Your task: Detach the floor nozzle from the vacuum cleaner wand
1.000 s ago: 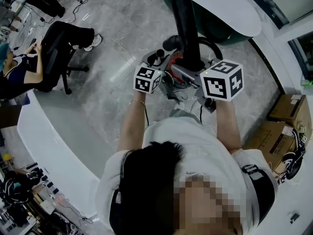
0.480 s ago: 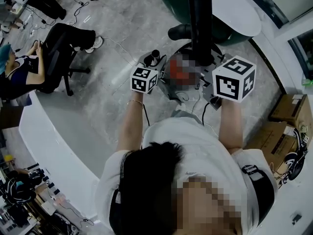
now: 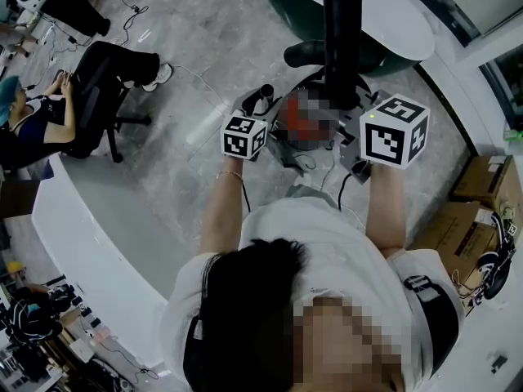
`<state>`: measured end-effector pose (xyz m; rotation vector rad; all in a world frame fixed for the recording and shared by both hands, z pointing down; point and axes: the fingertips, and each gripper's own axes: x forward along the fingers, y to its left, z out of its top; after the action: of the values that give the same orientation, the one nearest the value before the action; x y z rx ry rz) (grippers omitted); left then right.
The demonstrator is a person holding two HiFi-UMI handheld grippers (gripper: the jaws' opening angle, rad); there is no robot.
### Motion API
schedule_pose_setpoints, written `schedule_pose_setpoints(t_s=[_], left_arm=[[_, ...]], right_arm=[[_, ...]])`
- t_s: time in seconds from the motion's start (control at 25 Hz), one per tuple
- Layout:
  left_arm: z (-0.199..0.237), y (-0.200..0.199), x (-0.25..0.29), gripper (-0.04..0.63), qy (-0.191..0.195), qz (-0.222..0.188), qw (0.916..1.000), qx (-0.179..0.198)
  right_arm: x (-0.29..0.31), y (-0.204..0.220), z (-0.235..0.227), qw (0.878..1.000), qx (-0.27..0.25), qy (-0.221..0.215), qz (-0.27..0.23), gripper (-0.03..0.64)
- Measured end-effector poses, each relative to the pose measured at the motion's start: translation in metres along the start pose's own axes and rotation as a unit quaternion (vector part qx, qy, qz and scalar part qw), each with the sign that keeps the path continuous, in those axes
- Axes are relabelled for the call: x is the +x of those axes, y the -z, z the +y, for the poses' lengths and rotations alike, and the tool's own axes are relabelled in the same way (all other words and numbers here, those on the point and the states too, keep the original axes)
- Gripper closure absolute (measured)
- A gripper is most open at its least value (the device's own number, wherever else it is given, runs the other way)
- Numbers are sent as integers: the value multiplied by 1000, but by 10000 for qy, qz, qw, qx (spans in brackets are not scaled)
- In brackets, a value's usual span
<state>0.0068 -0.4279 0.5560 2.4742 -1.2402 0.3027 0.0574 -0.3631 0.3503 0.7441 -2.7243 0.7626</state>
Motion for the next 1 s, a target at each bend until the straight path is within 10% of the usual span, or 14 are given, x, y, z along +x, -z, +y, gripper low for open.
schedule_pose_setpoints(t_s=[1.0], left_arm=[[-46, -129, -141, 356, -55, -1879, 9819, -227]], right_arm=[[-9, 19, 13, 9977, -55, 584, -352, 512]])
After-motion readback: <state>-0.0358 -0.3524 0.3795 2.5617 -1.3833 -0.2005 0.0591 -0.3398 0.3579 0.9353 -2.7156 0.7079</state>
